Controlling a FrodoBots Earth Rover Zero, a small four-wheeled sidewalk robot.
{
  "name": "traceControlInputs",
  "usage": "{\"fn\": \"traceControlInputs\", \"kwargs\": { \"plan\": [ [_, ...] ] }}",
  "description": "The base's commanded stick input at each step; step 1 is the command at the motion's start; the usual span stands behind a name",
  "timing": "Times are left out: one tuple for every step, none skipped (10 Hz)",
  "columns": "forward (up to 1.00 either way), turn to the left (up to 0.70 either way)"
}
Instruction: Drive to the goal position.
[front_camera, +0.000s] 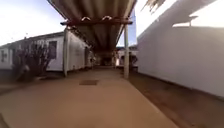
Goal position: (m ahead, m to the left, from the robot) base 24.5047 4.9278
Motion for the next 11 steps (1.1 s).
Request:
{"fn": "traceControlInputs", "kwargs": {
  "plan": [
    [0.70, 0.00],
    [0.70, 0.00],
    [0.70, 0.00],
    [0.70, 0.00],
    [0.70, 0.00],
    [0.70, 0.00],
    [0.70, 0.00],
    [0.70, 0.00],
    [0.70, 0.00],
    [0.70, 0.00],
    [0.70, 0.27]
  ]
}}
